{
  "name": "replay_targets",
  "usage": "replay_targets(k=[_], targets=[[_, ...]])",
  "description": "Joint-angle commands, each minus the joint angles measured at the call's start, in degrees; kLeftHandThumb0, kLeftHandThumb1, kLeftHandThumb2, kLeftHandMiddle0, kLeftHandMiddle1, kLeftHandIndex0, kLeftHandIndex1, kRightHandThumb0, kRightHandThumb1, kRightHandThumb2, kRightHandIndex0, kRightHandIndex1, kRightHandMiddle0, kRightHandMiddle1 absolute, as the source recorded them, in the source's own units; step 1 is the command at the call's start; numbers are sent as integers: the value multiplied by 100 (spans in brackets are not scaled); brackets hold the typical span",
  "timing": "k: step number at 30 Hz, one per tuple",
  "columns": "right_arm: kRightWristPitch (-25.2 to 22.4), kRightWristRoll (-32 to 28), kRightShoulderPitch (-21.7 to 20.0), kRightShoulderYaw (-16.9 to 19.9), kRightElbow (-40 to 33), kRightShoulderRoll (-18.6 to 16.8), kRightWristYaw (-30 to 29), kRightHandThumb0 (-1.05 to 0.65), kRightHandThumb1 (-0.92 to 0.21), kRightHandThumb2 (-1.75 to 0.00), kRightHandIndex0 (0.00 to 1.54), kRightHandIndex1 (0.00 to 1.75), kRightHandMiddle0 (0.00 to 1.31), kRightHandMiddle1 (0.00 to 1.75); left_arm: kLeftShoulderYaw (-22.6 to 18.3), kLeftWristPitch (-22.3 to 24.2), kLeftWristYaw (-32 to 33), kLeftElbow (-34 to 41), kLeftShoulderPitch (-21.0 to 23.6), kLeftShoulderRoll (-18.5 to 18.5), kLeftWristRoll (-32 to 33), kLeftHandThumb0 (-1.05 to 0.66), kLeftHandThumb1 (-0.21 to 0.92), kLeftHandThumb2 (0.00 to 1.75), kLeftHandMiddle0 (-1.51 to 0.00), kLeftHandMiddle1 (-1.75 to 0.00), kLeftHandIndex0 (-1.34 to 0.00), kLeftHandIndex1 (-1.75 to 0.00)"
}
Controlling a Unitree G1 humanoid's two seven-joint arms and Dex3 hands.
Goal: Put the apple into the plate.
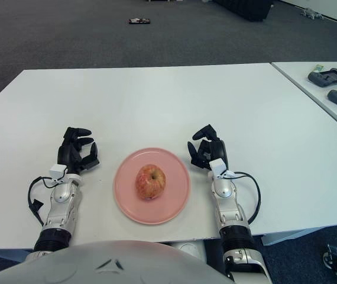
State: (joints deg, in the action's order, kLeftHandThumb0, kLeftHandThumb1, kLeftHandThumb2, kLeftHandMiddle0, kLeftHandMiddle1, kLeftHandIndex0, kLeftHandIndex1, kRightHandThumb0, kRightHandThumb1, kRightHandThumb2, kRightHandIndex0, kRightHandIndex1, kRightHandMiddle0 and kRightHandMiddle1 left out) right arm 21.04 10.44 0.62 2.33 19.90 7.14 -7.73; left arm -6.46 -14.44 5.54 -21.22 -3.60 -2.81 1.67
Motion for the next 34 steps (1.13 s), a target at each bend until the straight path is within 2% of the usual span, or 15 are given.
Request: replay_targets(k=[1,21,34], targets=[[-439,-44,102,20,152,-71,-24,-41,-56,-102,98,175,42,175,19,167,-42,-176,-227,11,-6,-1,37,125,-56,-175,-39,-168],[-794,-182,114,158,96,-138,-235,-41,-54,-105,97,175,44,175,-18,169,-122,-182,-232,36,64,-1,37,126,-56,-175,-39,-170],[-853,-147,110,157,84,-115,-352,-41,-54,-105,98,175,44,175,-45,89,-160,-211,-228,21,109,-1,39,124,-54,-175,-37,-171]])
